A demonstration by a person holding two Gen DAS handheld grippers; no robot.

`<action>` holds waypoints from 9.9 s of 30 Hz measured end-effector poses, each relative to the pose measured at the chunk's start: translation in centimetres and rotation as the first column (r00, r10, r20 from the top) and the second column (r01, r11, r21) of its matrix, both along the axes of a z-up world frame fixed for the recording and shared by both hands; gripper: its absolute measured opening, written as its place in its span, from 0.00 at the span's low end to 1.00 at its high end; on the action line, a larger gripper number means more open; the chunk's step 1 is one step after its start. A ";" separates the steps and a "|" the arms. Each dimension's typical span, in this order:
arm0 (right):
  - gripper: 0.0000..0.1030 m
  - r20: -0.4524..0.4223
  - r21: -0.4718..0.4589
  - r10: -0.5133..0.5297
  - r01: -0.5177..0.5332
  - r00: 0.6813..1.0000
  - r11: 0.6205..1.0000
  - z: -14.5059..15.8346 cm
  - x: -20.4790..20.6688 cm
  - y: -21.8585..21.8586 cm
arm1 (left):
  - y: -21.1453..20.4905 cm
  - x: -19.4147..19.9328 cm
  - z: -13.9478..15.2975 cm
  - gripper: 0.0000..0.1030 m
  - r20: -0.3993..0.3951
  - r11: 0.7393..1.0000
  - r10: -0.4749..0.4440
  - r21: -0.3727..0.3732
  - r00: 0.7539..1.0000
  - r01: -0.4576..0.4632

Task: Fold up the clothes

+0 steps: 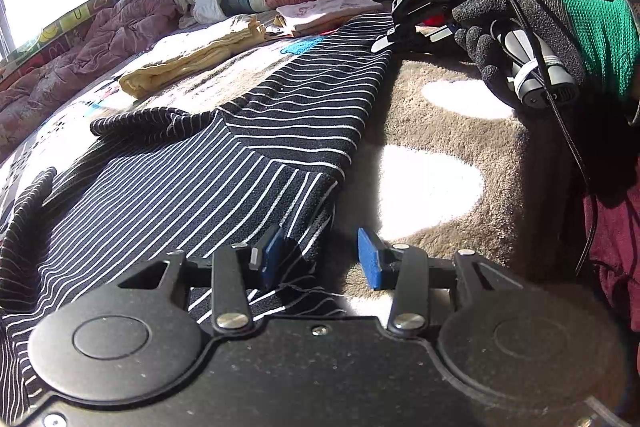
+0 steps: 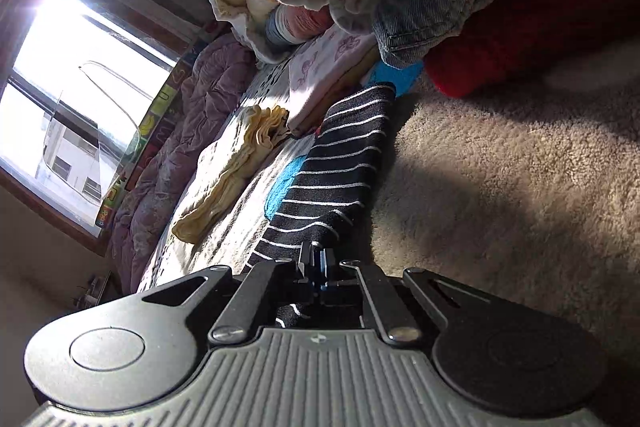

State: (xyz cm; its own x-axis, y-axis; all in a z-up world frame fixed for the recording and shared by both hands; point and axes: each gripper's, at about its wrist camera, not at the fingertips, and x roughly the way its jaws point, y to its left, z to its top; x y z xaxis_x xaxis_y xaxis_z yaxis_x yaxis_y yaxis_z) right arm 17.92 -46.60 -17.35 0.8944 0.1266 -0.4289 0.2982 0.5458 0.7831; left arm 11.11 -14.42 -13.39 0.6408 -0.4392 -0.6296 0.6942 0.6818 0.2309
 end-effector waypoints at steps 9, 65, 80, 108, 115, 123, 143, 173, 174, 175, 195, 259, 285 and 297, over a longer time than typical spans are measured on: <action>0.24 -0.005 -0.186 -0.016 0.015 1.000 0.982 1.6 -0.9 1.5 | 0.2 0.4 0.0 0.39 -0.019 1.000 -0.011 -0.014 1.000 0.011; 0.40 -0.306 -0.838 0.660 -0.524 0.686 0.155 7.3 19.7 31.4 | 15.4 26.6 4.7 0.45 -0.091 0.869 0.478 -0.095 0.874 -0.486; 0.25 -0.172 -0.636 0.594 -0.550 0.785 0.541 6.9 23.0 22.2 | 24.6 28.6 3.6 0.21 -0.365 0.691 0.554 -0.300 0.748 -0.658; 0.11 -0.088 -0.231 0.697 -0.695 0.712 0.681 3.1 27.7 17.4 | 30.1 31.8 1.0 0.04 -0.619 0.497 0.310 -0.541 0.721 -0.678; 0.09 0.155 -0.269 0.664 -0.615 0.732 0.741 5.3 25.5 14.6 | 31.7 30.8 2.0 0.04 -0.559 0.415 0.245 -0.678 0.793 -0.606; 0.09 0.118 -0.268 0.639 -0.595 0.760 0.757 4.3 26.1 14.5 | 32.1 31.1 1.3 0.04 -0.592 0.389 0.262 -0.658 0.762 -0.645; 0.45 -0.214 -0.539 0.642 -0.637 0.737 0.551 5.2 26.2 20.4 | 29.1 31.6 2.0 0.50 -0.568 0.587 0.471 -0.369 0.675 -0.721; 0.36 -0.285 -0.791 0.947 -0.594 0.150 -0.144 8.8 -2.4 48.1 | 49.8 8.8 3.4 0.57 -0.575 -0.014 0.750 -0.505 0.325 -0.863; 0.37 -0.310 -0.799 0.937 -0.578 0.159 -0.167 8.1 -3.4 49.0 | 49.8 9.1 3.2 0.55 -0.587 -0.012 0.739 -0.501 0.330 -0.865; 0.38 -0.336 -0.816 0.923 -0.547 0.187 -0.186 7.4 -4.2 49.8 | 49.9 9.5 3.0 0.55 -0.598 -0.010 0.728 -0.498 0.335 -0.867; 0.21 -0.415 -0.819 0.849 -0.540 0.328 -0.192 6.9 -6.7 50.5 | 51.1 7.4 2.5 0.44 -0.530 0.183 0.726 -0.465 0.438 -0.866; 0.70 -0.232 -0.669 0.938 -0.742 0.257 0.037 5.9 -3.7 53.0 | 45.3 15.7 2.8 0.06 -0.099 0.598 0.779 -0.177 0.619 -0.781; 0.70 -0.216 -0.726 0.910 -0.681 0.354 0.093 6.8 -8.5 47.8 | 37.9 14.2 6.3 0.92 -0.133 0.663 0.662 -0.356 0.737 -0.659; 0.67 -0.084 -0.757 0.874 -0.601 0.478 0.256 8.9 -14.6 39.8 | 27.5 12.5 5.2 0.57 -0.415 0.646 0.246 -0.604 0.876 -0.467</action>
State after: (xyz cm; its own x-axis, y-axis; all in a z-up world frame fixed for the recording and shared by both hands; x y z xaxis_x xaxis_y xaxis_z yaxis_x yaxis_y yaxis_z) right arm 3.28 -6.82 -8.49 0.6262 0.6376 -0.4487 -0.6870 0.7234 0.0691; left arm 23.61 13.08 -8.16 0.6915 -0.5811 -0.4291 0.3172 0.7780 -0.5423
